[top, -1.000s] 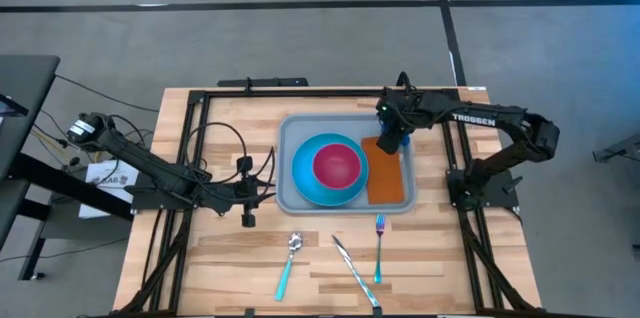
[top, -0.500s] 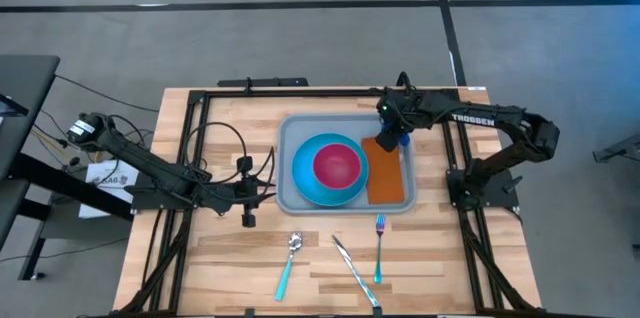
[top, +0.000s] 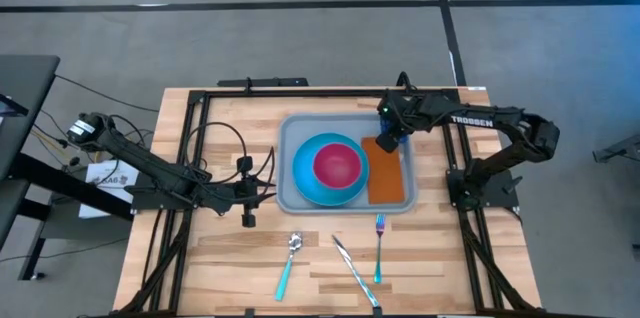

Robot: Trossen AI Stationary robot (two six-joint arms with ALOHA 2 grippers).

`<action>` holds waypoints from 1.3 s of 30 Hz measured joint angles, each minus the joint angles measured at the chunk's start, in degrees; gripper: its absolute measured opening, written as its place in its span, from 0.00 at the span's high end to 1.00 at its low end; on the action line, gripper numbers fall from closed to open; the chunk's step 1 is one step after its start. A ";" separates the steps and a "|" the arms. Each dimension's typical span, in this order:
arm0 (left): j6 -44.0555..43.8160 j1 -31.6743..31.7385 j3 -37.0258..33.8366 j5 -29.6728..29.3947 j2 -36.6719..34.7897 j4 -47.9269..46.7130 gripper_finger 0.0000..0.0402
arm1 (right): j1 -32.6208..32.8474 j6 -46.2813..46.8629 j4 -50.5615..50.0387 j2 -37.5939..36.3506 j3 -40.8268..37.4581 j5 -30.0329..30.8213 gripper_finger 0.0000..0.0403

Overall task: Set up tray
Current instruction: Adjust the blue cup

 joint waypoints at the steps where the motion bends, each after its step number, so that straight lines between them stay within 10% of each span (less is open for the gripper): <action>1: 0.00 0.00 0.00 -0.01 0.00 0.00 0.78 | 0.03 -0.04 0.15 0.00 0.00 0.89 0.97; 39: -1.06 0.01 0.00 0.06 -0.02 -0.11 0.78 | 4.43 3.03 -11.56 2.52 8.64 -2.42 1.00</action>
